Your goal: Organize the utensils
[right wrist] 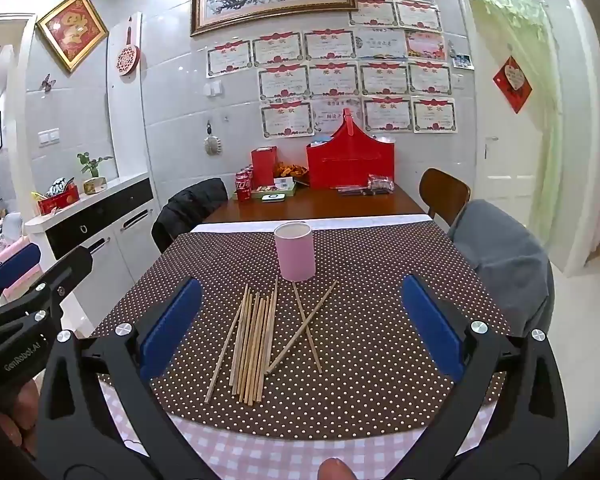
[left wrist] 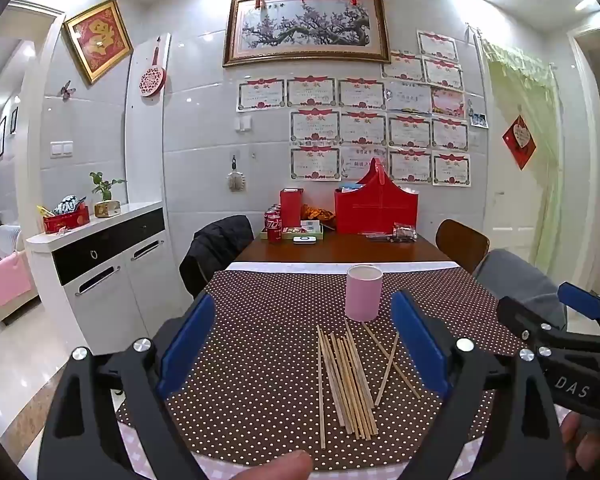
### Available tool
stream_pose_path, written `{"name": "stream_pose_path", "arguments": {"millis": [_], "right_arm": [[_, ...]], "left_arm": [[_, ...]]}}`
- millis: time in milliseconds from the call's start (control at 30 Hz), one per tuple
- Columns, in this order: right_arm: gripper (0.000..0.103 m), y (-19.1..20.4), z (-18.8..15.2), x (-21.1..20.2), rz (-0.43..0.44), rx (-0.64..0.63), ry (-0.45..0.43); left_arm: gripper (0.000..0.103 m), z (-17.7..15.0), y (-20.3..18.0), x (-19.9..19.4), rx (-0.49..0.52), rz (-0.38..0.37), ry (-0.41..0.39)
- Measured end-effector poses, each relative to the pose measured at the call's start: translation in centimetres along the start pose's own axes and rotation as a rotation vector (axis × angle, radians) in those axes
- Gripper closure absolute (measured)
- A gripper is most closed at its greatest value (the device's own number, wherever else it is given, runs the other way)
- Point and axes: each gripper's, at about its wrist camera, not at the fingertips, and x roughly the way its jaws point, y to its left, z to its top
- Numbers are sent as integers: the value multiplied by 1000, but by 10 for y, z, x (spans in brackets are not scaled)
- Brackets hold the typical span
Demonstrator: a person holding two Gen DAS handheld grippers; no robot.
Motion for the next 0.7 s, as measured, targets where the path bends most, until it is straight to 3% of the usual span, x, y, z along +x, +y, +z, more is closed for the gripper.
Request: {"name": "stream_pose_path", "arguments": {"millis": [700], "right_arm": [[5,4,9,-7,-1,0,-22]], "left_arm": [[14,3,-2,-5,4,7,-28]]}}
